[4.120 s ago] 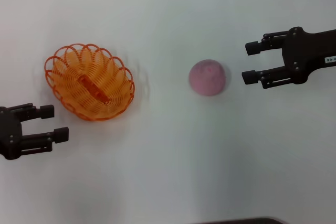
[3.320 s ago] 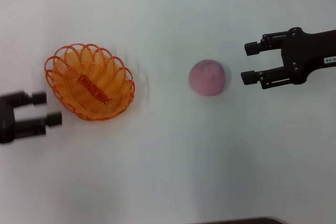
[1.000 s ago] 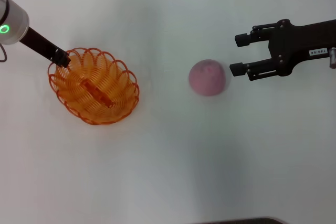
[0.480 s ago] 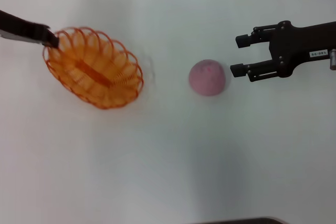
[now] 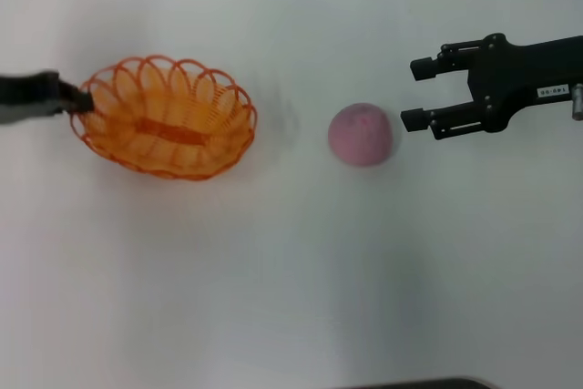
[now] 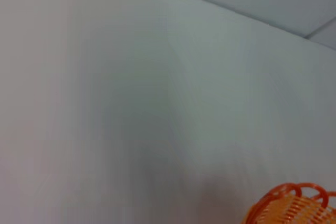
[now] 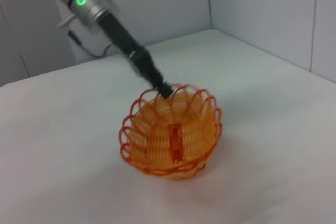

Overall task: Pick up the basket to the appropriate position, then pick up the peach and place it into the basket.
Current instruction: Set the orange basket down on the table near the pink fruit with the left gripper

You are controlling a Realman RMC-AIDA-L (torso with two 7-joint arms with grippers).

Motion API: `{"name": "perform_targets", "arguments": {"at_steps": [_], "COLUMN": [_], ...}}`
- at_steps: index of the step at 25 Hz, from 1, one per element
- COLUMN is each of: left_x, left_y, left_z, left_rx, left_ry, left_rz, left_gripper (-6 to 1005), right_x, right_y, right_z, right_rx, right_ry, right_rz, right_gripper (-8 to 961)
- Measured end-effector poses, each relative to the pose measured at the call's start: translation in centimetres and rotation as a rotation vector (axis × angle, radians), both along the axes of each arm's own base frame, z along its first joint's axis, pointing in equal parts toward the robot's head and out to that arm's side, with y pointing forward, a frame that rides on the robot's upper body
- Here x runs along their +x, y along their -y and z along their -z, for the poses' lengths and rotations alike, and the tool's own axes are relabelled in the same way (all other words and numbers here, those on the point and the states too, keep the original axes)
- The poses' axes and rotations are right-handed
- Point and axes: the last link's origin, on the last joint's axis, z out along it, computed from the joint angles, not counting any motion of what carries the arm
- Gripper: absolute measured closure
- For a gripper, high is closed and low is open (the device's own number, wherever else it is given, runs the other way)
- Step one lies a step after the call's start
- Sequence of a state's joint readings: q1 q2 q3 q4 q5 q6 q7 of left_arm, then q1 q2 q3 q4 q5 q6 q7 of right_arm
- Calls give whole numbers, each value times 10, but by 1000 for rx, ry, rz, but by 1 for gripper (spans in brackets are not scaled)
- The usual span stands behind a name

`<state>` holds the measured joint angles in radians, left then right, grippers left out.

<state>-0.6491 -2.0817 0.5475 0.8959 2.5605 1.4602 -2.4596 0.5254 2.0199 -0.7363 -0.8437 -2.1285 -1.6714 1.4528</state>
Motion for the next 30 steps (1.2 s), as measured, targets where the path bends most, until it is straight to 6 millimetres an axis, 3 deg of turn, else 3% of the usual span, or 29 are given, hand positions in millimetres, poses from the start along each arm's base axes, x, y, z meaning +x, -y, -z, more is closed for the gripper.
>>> {"name": "perform_targets", "arguments": {"at_steps": [7, 18, 21, 30], "left_x": [-17, -20, -18, -10], "left_y": [27, 46, 50, 58], "left_z": [21, 33, 30, 30], "left_rx": [43, 14, 5, -50], "left_ry": [107, 169, 197, 240], "left_rz": [-64, -89, -78, -40], "left_gripper": [941, 785, 552, 432], "right_x": [-3, -6, -6, -5], "right_y": [-3, -7, -7, -6], "right_z": [-1, -2, -2, 0], "right_rx": [4, 5, 4, 11], "right_ry": [5, 6, 6, 3], "right_rz": [-13, -17, -14, -2], "right_gripper": [158, 158, 158, 157]}}
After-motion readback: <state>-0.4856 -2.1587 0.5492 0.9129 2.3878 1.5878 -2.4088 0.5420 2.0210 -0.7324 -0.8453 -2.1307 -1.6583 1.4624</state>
